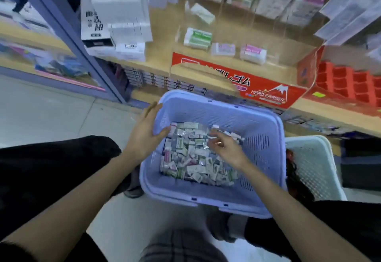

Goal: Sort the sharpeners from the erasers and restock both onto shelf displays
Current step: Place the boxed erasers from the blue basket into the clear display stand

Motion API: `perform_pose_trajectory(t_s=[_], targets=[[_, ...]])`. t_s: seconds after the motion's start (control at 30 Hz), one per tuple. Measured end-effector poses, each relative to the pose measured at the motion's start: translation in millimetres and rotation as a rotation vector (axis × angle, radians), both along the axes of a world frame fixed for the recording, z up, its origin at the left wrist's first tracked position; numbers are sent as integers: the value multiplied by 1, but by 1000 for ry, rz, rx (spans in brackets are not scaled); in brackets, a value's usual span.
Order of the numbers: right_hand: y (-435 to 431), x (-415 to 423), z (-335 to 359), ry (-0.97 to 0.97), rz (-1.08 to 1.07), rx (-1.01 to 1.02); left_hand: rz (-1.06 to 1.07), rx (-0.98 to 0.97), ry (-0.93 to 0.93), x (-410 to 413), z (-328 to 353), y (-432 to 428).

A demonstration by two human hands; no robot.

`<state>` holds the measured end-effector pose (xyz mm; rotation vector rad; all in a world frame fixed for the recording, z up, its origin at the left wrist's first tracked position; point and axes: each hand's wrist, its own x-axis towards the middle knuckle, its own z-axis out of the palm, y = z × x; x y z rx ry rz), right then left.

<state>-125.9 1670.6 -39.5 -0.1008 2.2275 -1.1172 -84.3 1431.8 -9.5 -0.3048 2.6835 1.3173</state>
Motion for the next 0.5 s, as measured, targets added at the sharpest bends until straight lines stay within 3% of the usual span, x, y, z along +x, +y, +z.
perform_pose_trajectory(t_s=[0.17,0.37,0.5], targets=[[-17,8,-83,-232,-128,54,308,210,-140,21,-36,6],[-44,6,-132,-182,294,283,284,231,-76,22,-53,3],[-58,28,-142,-90,341,442,280,199,-93,22,-55,2]])
